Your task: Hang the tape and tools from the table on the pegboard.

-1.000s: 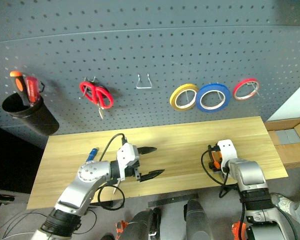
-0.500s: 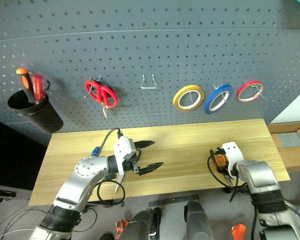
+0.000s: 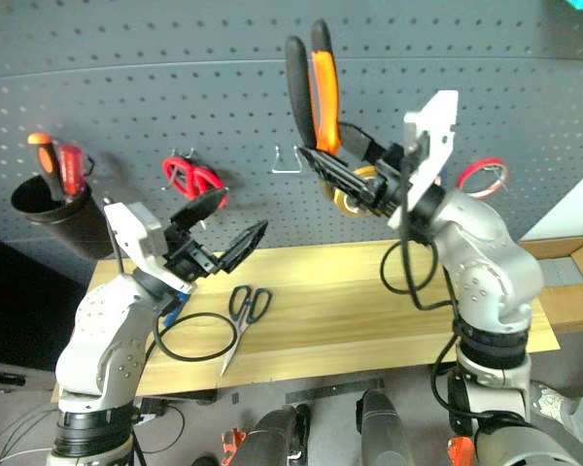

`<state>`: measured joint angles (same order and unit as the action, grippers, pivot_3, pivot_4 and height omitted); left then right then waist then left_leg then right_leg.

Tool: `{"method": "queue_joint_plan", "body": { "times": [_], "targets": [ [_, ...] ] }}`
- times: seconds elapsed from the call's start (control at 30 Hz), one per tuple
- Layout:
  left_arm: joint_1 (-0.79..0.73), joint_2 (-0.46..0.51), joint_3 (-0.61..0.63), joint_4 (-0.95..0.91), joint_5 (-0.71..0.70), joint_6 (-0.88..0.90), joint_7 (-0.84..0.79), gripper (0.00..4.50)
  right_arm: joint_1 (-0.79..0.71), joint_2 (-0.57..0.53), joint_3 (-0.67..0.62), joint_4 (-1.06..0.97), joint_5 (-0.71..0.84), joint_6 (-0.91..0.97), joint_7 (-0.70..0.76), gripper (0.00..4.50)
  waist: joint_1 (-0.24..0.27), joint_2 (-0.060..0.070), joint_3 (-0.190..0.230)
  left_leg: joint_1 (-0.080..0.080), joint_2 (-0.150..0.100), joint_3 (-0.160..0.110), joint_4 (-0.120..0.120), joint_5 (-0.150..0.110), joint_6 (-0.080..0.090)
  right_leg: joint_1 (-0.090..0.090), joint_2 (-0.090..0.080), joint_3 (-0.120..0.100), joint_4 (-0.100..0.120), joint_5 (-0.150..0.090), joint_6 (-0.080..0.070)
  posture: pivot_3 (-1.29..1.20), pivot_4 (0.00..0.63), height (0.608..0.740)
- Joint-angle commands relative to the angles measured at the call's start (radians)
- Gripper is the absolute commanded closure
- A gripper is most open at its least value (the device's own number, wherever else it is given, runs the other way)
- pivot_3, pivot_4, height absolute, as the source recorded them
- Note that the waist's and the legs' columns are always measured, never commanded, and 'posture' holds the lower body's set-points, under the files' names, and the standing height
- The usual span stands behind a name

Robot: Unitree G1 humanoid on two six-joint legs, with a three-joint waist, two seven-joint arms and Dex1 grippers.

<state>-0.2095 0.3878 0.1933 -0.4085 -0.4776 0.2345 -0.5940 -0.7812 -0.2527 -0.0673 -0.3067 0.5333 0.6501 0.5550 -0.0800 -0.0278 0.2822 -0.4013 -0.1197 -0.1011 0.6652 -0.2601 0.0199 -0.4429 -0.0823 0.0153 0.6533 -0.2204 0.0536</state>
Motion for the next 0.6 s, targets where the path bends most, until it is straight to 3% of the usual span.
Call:
{"method": "queue_joint_plan", "body": {
  "times": [0.03,0.13,0.6],
  "targets": [
    [0.043,-0.021,0.040,-0.080,-0.005,-0.027,0.066,0.00,-0.082,0.020,0.060,0.062,-0.087,-0.096,-0.040,2.50,0.005,0.000,0.000,-0.001,0.000,0.000,0.000,0.000,0.000,-0.001,0.000,0.000,-0.001,0.000,0.000,-0.05,0.225,0.740],
    [0.084,-0.039,0.041,-0.102,0.022,-0.058,0.101,0.00,-0.109,0.048,0.137,0.146,-0.194,-0.198,-0.061,2.50,0.016,-0.001,-0.001,-0.001,0.000,0.000,-0.001,0.000,0.000,-0.001,0.000,-0.001,-0.003,0.000,0.000,-0.03,0.215,0.740],
    [0.134,-0.058,0.025,-0.155,0.047,-0.070,0.184,0.00,-0.216,0.208,0.162,0.421,-0.393,-0.532,-0.214,2.50,0.051,-0.005,-0.005,-0.001,0.003,0.001,-0.001,0.000,-0.001,-0.002,0.003,-0.001,-0.004,0.002,-0.002,0.04,0.212,0.740]
  ]
}}
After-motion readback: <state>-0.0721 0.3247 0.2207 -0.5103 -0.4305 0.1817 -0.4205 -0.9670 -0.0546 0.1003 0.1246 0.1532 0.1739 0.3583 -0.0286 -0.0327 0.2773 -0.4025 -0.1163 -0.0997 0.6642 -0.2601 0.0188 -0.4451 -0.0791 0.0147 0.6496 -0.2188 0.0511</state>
